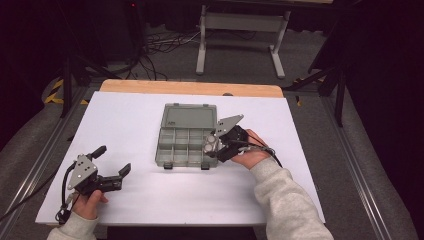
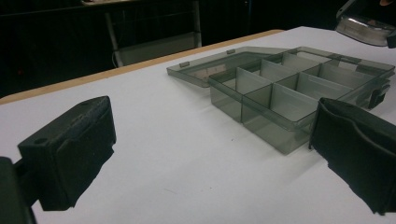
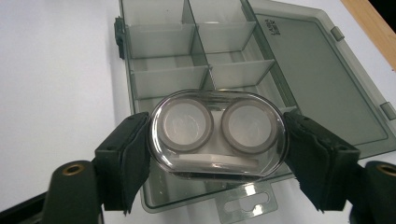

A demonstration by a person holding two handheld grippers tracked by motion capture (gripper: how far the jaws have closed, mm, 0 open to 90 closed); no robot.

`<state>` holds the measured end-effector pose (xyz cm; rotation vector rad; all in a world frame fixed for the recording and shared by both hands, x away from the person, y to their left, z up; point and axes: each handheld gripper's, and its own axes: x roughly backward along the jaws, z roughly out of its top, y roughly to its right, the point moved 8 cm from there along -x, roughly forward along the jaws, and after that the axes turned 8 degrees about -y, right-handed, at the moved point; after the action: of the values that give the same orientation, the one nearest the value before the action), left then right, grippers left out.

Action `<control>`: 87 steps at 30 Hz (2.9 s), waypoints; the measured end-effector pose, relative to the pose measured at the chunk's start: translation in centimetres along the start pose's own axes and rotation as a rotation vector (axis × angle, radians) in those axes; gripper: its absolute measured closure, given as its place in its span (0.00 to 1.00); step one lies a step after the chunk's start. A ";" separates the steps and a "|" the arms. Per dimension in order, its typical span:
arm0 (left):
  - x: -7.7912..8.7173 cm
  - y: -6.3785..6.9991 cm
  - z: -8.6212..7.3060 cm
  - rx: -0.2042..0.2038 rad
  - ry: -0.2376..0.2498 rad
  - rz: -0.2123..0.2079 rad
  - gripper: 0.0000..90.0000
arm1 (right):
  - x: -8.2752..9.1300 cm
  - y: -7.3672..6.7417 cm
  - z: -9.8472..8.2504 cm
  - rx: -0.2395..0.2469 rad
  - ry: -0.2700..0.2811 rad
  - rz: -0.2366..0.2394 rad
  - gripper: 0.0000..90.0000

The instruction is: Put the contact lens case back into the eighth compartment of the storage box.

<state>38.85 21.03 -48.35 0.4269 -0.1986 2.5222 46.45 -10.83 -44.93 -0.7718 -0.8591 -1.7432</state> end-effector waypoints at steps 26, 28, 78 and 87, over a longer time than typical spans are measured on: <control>0.0 0.0 0.0 -0.001 -0.001 -0.001 0.01 | -1.7 -0.5 -1.1 0.053 -0.103 0.024 0.29; 0.0 0.0 0.0 -0.001 0.000 -0.001 0.01 | -1.8 -0.5 -1.1 0.056 -0.106 0.022 0.29; 0.0 0.0 0.0 0.001 -0.001 -0.001 0.01 | 0.1 -0.8 1.1 0.008 0.000 0.018 0.09; 0.0 0.0 0.0 0.001 -0.001 0.000 0.01 | 1.3 -1.4 2.1 -0.004 0.052 0.006 0.03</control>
<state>38.86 21.03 -48.36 0.4284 -0.1977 2.5224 44.98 -9.41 -43.01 -0.7277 -0.8179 -1.7525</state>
